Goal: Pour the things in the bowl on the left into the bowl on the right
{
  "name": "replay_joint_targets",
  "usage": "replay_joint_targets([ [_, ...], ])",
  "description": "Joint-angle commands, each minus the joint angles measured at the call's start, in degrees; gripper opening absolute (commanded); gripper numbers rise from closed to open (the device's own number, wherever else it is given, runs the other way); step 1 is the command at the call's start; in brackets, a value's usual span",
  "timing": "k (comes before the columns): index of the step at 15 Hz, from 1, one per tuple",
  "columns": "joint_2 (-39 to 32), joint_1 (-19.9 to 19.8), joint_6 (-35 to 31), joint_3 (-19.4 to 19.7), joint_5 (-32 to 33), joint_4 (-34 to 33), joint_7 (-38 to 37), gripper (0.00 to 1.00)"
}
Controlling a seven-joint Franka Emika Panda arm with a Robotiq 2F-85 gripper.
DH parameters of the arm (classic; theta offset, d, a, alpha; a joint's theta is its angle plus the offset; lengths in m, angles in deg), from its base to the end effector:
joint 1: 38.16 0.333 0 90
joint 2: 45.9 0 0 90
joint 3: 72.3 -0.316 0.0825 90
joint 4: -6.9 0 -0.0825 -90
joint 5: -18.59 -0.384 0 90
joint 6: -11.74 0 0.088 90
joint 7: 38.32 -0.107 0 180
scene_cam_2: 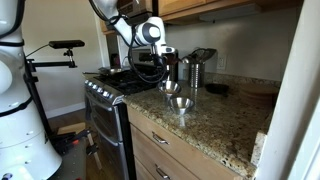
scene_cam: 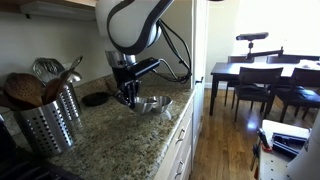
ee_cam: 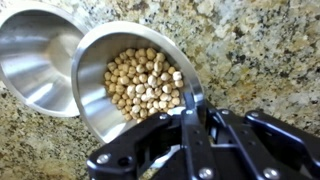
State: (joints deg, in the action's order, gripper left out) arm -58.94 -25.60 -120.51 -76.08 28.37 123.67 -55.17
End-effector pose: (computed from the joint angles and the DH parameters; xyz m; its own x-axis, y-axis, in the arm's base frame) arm 0.5695 0.1623 0.3371 0.9921 0.1043 0.0692 0.0971 -0.9902 0.1001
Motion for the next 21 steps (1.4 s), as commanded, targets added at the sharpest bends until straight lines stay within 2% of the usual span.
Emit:
replay_joint_targets([
  [1, 4.79, -2.37, -1.9, -0.88, -3.64, 4.64, 4.63, 0.08],
  [14, 8.32, -5.34, -5.12, -1.37, -13.88, 8.37, 15.11, 0.08],
  [21, 10.5, -5.52, -6.19, -1.42, -16.93, 10.72, 17.11, 0.08],
])
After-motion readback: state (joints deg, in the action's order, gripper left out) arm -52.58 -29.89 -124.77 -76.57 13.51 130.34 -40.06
